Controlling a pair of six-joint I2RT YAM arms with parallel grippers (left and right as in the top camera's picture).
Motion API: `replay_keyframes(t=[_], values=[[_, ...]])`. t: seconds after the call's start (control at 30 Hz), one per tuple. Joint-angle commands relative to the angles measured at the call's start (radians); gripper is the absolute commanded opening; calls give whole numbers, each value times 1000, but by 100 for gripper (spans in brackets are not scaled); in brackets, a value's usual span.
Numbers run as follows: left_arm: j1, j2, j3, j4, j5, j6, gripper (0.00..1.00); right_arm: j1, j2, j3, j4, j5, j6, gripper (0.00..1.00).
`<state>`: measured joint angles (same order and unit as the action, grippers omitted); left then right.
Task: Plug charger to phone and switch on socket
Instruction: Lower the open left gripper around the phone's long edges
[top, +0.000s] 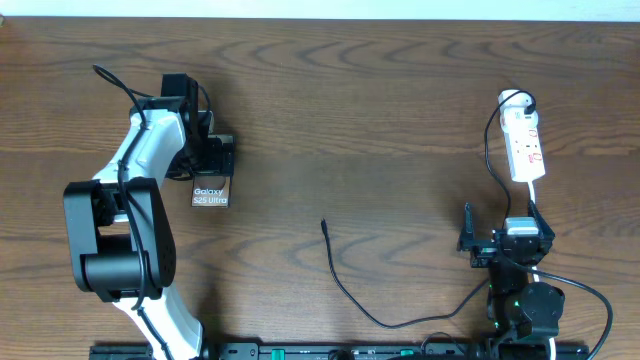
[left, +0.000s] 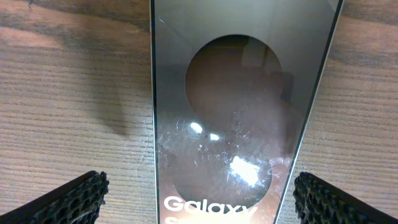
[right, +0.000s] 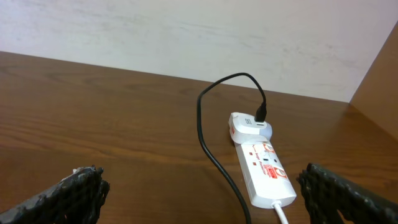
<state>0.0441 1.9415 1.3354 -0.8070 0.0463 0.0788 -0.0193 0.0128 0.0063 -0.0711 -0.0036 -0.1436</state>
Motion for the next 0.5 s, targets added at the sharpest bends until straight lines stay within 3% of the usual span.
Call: replay_keyframes(t=[0.0, 0.47], values=[[2, 21, -4, 3, -2, -5, 98, -5, -4, -1, -5, 5, -11, 99], [-3, 75, -4, 10, 40, -4, 98, -5, -4, -1, -5, 5, -11, 99]])
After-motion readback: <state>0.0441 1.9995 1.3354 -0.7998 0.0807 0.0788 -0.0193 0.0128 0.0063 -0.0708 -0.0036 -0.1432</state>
